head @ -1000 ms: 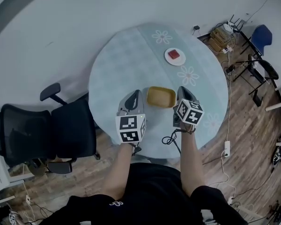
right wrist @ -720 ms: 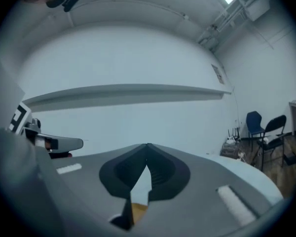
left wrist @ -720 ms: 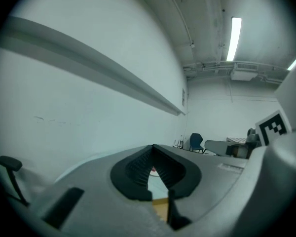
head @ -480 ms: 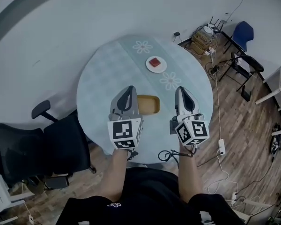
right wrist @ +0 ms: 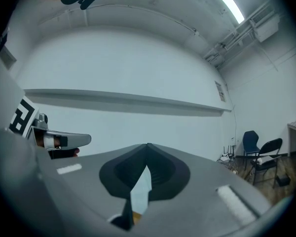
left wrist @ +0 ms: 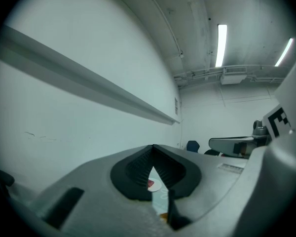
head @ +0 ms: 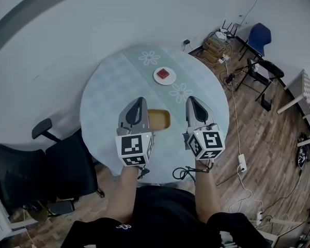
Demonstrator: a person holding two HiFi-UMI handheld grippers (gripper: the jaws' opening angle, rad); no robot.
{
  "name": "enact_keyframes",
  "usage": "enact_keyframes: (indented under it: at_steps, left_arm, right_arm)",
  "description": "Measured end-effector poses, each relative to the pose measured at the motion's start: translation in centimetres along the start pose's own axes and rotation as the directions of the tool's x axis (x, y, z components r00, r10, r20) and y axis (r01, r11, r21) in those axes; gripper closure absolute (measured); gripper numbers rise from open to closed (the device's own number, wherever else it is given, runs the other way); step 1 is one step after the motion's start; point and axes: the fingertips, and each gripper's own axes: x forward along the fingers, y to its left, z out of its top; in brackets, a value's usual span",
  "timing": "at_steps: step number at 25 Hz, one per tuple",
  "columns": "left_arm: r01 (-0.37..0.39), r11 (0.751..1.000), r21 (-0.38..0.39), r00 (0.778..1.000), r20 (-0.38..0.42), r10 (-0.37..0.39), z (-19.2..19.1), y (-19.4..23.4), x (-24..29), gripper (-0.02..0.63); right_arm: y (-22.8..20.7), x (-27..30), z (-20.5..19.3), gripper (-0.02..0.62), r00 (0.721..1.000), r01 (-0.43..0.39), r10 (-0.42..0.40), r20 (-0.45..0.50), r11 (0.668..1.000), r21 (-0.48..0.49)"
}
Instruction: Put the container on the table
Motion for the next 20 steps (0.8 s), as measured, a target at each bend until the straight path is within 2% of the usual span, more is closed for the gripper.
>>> enact_keyframes:
  at_steps: [6, 15, 20]
  left_arm:
    - [-0.013, 1.0, -0.014, 1.0, -0.008, 0.013, -0.2, 1.0, -0.2, 0.603]
    - [-0.02, 1.0, -0.006, 1.0, -0.006, 0.02, 0.0, 1.8, -0.1, 0.603]
    - [-0.049, 0.999, -0.01, 0.999, -0.003, 0.048, 0.0, 2.4, -0.2, 0.603]
  right_arm:
    - [1.1, 1.0, -0.2, 0.586, 1.0, -0.03, 0.03, -0.008, 0.999, 0.017]
    - [1.5, 1.5, 0.2, 0.586, 1.0, -0.029, 0.029, 0.003, 1.0, 0.009]
    - [1.7, 2.4, 0.3, 0.586, 0.998, -0.057, 0.057, 0.0, 0.998, 0.01]
